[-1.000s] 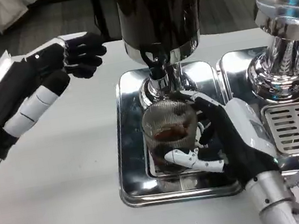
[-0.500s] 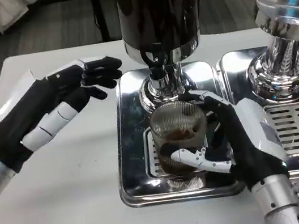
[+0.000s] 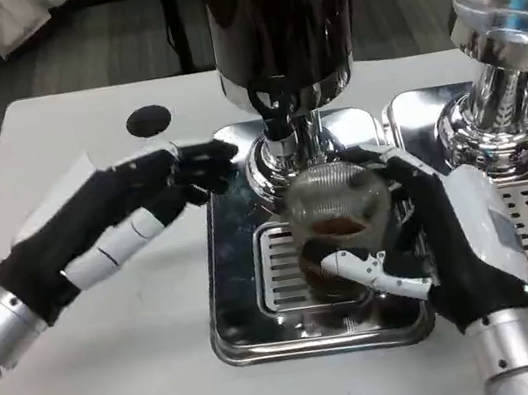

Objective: Grasp the cup under the faucet to collect the drink, then remove the cup.

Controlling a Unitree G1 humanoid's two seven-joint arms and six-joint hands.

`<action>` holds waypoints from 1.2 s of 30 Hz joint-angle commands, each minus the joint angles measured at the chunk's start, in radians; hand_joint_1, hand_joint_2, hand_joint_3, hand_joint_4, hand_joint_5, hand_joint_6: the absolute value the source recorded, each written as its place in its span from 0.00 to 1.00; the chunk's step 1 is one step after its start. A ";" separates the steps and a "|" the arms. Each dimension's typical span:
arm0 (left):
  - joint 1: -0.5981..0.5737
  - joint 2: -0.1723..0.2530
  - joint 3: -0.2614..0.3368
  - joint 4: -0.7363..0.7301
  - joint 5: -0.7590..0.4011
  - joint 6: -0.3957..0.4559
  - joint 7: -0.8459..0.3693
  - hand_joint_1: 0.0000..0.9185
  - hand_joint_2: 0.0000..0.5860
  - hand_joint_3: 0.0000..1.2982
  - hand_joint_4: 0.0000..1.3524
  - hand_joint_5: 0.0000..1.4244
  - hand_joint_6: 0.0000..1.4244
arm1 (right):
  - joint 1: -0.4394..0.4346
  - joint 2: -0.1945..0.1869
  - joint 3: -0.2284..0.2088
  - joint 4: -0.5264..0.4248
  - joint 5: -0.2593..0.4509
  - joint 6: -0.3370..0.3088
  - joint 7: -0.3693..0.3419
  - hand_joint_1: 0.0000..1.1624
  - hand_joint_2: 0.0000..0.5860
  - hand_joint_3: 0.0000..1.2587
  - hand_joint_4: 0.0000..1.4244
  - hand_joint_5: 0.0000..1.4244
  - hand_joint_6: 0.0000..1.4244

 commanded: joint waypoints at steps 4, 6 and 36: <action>0.012 0.000 -0.021 0.028 0.020 -0.025 -0.014 0.00 0.23 0.24 0.22 0.23 0.27 | 0.017 -0.011 -0.027 -0.063 -0.001 -0.030 -0.027 0.60 0.35 0.33 0.37 0.54 0.71; 0.009 0.001 -0.024 0.035 0.024 -0.030 -0.014 0.00 0.23 0.24 0.22 0.23 0.26 | 0.021 -0.011 -0.032 -0.078 -0.002 -0.025 -0.026 0.60 0.35 0.33 0.37 0.54 0.72; 0.038 0.012 -0.061 0.042 0.029 -0.102 -0.071 0.00 0.23 0.22 0.20 0.20 0.22 | 0.172 -0.029 -0.059 -0.282 0.029 -0.021 0.074 0.60 0.35 0.35 0.39 0.55 0.73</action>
